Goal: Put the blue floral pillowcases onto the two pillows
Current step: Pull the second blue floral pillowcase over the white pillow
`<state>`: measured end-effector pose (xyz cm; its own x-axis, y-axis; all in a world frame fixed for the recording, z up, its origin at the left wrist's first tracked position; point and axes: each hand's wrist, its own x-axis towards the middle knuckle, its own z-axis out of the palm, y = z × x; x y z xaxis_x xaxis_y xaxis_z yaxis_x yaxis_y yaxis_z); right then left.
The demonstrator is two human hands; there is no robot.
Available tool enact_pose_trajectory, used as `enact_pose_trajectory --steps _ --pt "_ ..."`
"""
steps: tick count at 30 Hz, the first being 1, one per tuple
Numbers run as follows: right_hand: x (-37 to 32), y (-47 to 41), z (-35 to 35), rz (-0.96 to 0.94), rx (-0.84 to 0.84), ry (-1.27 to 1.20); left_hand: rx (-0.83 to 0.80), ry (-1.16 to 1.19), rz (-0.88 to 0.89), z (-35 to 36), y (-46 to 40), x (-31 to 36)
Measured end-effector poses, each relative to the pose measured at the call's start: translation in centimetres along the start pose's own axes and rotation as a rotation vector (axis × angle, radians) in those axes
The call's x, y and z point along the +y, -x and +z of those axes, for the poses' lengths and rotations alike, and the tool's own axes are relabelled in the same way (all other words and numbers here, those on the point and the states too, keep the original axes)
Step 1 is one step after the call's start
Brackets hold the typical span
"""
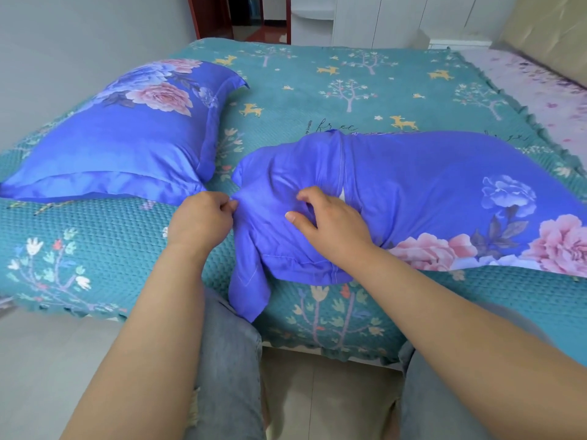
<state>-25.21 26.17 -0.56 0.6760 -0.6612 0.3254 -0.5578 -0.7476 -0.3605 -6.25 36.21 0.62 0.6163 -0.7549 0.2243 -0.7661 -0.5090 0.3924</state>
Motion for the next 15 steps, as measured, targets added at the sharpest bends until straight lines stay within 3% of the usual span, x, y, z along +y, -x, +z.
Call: enact_pose_trajectory --steps 3,6,8,11,13,15 --pt "-0.3 0.2 -0.6 -0.010 -0.103 0.085 0.245 -0.028 0.046 -0.3 0.0 0.7" --pt "0.0 0.2 -0.3 0.077 -0.245 0.052 0.388 0.172 0.145 0.2 0.6 3.3" --pt "0.5 0.1 0.4 0.125 -0.332 0.024 0.365 0.270 0.271 1.1 1.3 5.5" --pt "1.3 -0.2 1.6 0.176 -0.449 -0.095 0.226 0.175 0.439 2.5 1.4 7.1" --pt "2.1 -0.4 1.9 0.237 -0.457 -0.281 0.078 0.028 0.443 3.3 0.9 6.9" --pt "2.6 -0.4 1.7 0.300 -0.347 -0.421 -0.056 -0.099 0.379 4.0 0.4 6.2"
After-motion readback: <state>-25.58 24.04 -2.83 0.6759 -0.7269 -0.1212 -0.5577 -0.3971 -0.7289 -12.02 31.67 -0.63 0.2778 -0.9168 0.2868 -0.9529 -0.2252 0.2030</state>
